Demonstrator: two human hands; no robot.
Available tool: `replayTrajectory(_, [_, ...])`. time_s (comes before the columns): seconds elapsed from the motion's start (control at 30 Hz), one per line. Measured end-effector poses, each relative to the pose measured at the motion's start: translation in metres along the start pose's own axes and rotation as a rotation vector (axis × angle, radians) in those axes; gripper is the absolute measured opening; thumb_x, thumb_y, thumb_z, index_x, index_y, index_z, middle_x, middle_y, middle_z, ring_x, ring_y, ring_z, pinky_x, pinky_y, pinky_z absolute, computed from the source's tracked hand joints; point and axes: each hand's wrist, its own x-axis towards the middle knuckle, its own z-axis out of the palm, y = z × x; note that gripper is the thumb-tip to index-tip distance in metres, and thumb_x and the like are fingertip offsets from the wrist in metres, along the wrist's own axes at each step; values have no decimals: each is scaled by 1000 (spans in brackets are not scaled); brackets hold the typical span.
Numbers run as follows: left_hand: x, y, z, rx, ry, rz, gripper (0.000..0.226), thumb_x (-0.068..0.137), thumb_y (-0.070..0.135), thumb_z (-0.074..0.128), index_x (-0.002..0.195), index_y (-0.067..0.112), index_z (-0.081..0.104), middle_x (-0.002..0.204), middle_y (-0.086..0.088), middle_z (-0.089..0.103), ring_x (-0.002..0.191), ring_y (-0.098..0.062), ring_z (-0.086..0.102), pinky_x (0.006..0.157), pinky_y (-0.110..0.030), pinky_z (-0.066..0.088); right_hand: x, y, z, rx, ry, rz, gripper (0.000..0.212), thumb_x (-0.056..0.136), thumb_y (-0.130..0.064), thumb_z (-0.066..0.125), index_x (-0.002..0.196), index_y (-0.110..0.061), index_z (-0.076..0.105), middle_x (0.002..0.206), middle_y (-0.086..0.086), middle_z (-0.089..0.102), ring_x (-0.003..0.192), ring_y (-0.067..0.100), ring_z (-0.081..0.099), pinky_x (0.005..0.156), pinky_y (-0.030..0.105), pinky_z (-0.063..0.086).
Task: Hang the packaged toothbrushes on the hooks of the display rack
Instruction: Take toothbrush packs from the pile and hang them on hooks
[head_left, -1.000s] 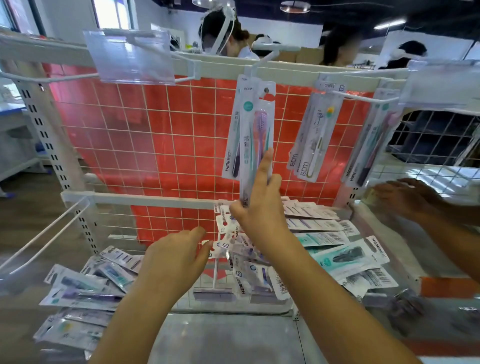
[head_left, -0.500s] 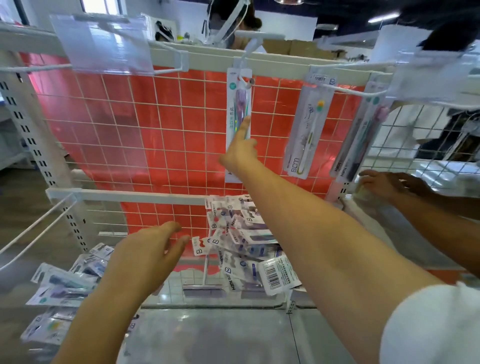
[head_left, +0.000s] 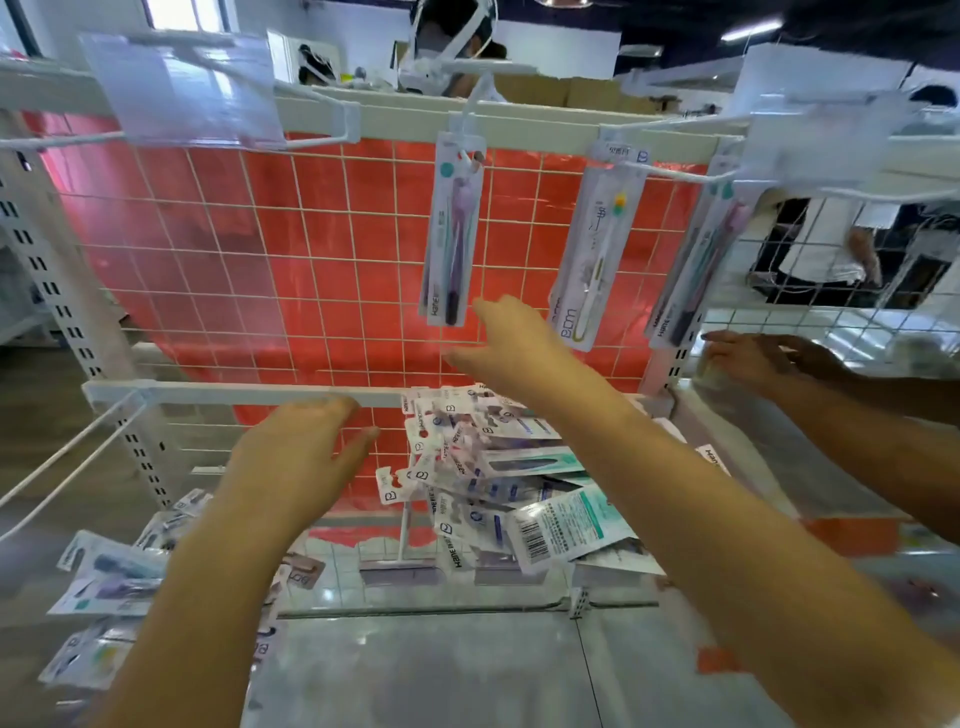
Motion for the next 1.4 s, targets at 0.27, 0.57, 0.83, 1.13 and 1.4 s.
replayTrajectory(0.27, [-6,28,23,-53,-51,155,39,95,44,41,125,23,54,116,2,64,106,-18,56,84,-35,49,-64,69,2,118,-36,2,51,88,-32,62,135,-17,49,117,2,63,98,12,57,84,25,43])
replayTrajectory(0.57, [-12,69,48,-99,64,386,34,82,36,45,84,15,72,69,2,69,62,-20,65,45,-30,50,-93,141,10,-136,-112,-73,61,87,-26,63,142,-26,36,145,-6,35,133,10,29,103,9,16])
replayTrajectory(0.83, [4,70,61,-114,7,448,27,66,18,79,91,11,71,82,-4,68,74,-28,62,61,-35,51,-93,149,22,-280,-314,-109,100,80,-31,72,148,-37,-2,157,-10,-5,143,12,-10,117,32,-1])
replayTrajectory(1.13, [5,72,67,35,-221,369,43,93,40,48,133,24,46,131,5,50,119,-16,42,96,-29,35,-71,149,33,-306,-419,-154,101,78,-49,66,148,-38,-6,158,-6,-4,144,13,-6,118,40,-7])
replayTrajectory(1.4, [6,57,80,-57,-72,440,22,65,0,78,84,10,74,77,-3,70,70,-27,64,58,-36,54,-57,146,36,-238,-398,-199,83,82,-41,62,148,-38,13,151,-5,23,132,15,22,111,36,25])
